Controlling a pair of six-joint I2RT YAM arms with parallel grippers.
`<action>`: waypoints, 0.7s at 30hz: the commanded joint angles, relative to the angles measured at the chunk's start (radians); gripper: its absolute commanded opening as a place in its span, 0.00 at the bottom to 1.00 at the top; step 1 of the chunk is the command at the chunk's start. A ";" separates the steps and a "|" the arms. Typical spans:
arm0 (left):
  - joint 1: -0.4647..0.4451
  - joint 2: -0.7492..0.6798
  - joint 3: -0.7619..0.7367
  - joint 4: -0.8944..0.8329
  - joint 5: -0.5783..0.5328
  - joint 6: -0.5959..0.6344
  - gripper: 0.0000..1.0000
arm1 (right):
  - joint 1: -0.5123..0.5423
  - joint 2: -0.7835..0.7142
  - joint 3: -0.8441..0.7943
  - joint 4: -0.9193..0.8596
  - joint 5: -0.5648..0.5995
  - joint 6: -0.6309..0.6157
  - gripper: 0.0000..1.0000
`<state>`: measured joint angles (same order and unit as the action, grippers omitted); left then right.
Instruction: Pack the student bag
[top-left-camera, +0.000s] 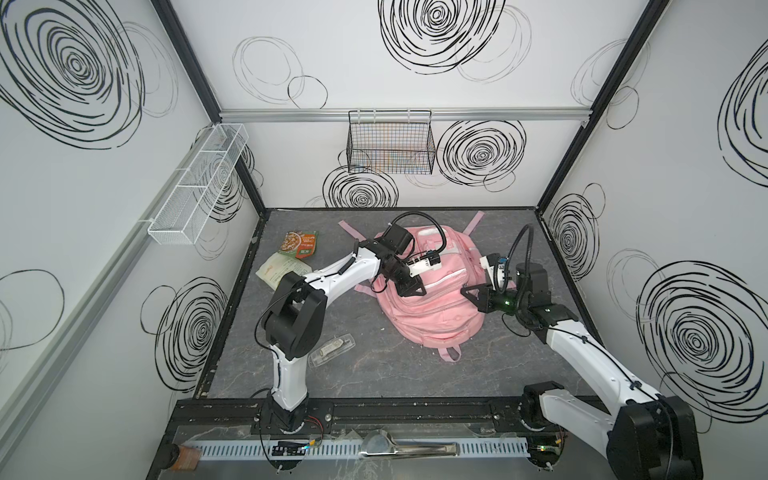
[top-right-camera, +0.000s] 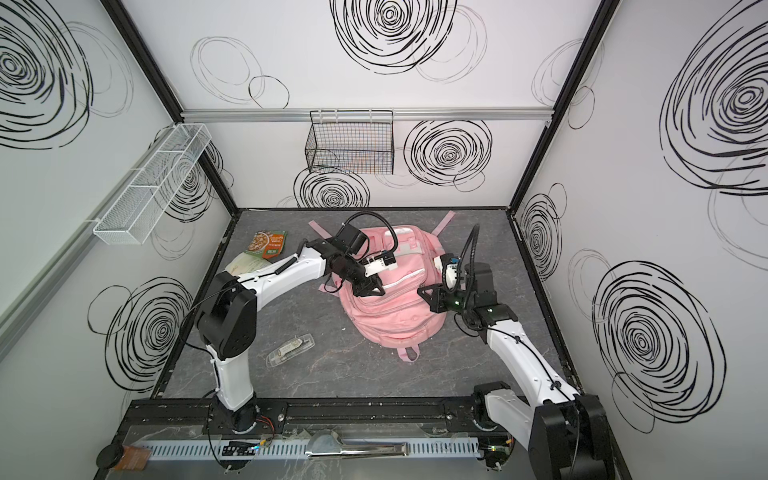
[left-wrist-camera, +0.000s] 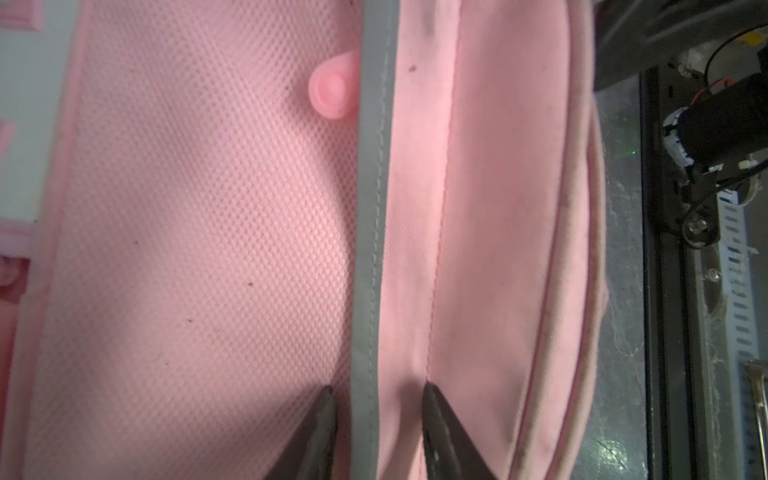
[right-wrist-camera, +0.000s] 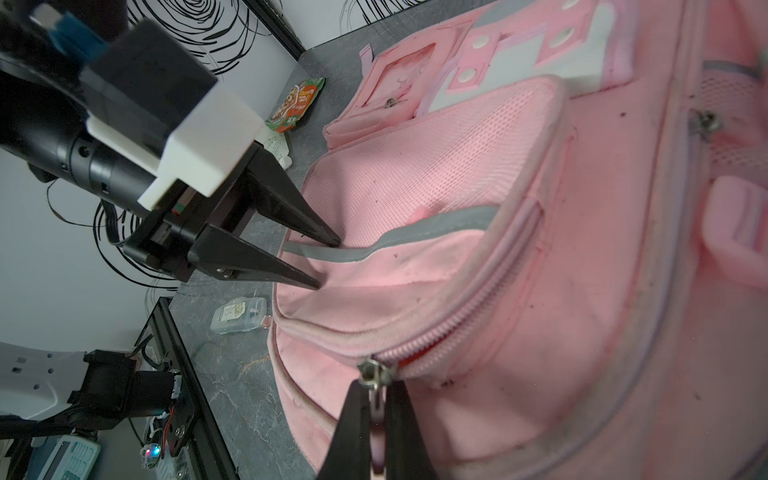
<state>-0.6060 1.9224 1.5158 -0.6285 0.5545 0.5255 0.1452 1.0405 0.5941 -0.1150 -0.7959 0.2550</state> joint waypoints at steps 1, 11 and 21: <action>0.003 0.022 -0.020 -0.107 -0.001 0.021 0.30 | -0.018 -0.010 0.021 0.049 0.010 -0.027 0.00; 0.015 0.024 0.007 0.003 0.101 -0.099 0.00 | -0.026 -0.032 0.037 0.055 0.039 -0.026 0.00; 0.027 -0.101 -0.146 0.603 0.147 -0.716 0.00 | 0.014 -0.106 0.047 -0.001 0.140 -0.027 0.00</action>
<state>-0.5869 1.8824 1.3937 -0.3489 0.6693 0.0711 0.1337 0.9813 0.6018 -0.1333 -0.6674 0.2462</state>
